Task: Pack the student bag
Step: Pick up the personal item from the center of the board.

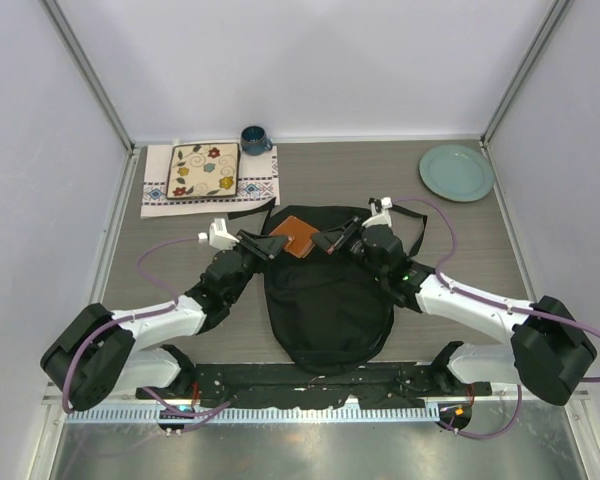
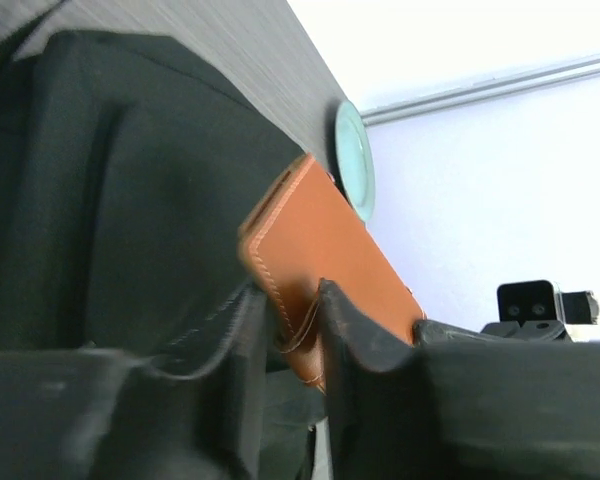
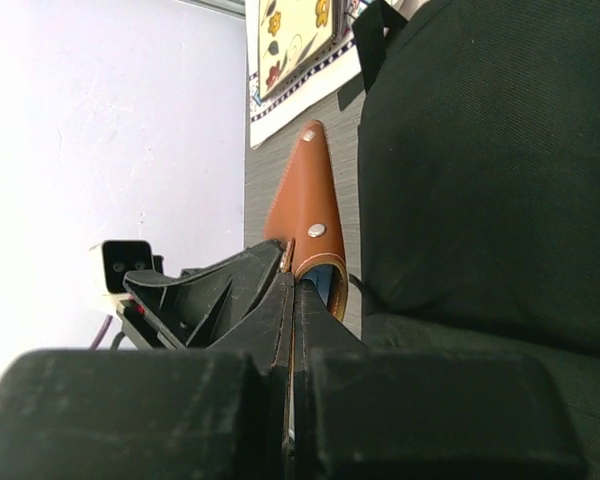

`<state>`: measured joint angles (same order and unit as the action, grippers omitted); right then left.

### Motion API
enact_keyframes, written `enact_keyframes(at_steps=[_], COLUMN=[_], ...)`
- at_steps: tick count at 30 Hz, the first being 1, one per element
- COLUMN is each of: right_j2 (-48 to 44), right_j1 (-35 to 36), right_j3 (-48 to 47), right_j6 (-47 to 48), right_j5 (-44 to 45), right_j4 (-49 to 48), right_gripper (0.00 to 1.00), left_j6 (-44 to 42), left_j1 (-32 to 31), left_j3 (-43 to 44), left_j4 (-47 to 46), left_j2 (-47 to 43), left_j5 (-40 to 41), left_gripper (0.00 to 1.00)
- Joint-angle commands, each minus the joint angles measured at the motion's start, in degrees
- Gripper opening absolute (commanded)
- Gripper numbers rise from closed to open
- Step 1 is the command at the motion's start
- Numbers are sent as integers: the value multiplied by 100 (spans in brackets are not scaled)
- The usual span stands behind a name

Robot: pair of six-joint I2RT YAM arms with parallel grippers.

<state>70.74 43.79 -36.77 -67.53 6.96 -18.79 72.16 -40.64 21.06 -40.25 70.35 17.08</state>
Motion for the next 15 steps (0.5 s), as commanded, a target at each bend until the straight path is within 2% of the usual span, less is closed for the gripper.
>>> enact_keyframes(at_steps=[1, 4, 5, 7, 8, 9, 11, 15], right_j2=[-236, -324, -376, -473, -604, -657, -780, -1175], right_j1=[33, 33, 24, 33, 24, 7, 7, -116], right_j3=[82, 109, 109, 118, 144, 144, 109, 153], right_j6=[-33, 151, 317, 424, 512, 678, 872, 1224], right_j5=[-151, -221, -309, -266, -231, -239, -222, -361], right_j4=[-196, 23, 111, 453, 507, 595, 946, 1360], right_gripper=[0, 1, 14, 29, 42, 50, 59, 63], left_j6=[-70, -184, -254, -439, -657, -755, -1018, -1502], left_j1=[-31, -40, -31, -31, -31, -31, -31, 65], left_j3=[127, 135, 188, 249, 302, 328, 451, 706], left_j4=[-431, -54, 69, 412, 500, 727, 1009, 1869], left_j2=[-91, -353, -425, -661, -732, -794, -978, -1277], left_j5=[225, 304, 348, 340, 322, 313, 331, 173], left_gripper=[20, 1, 0, 0, 0, 0, 0, 0])
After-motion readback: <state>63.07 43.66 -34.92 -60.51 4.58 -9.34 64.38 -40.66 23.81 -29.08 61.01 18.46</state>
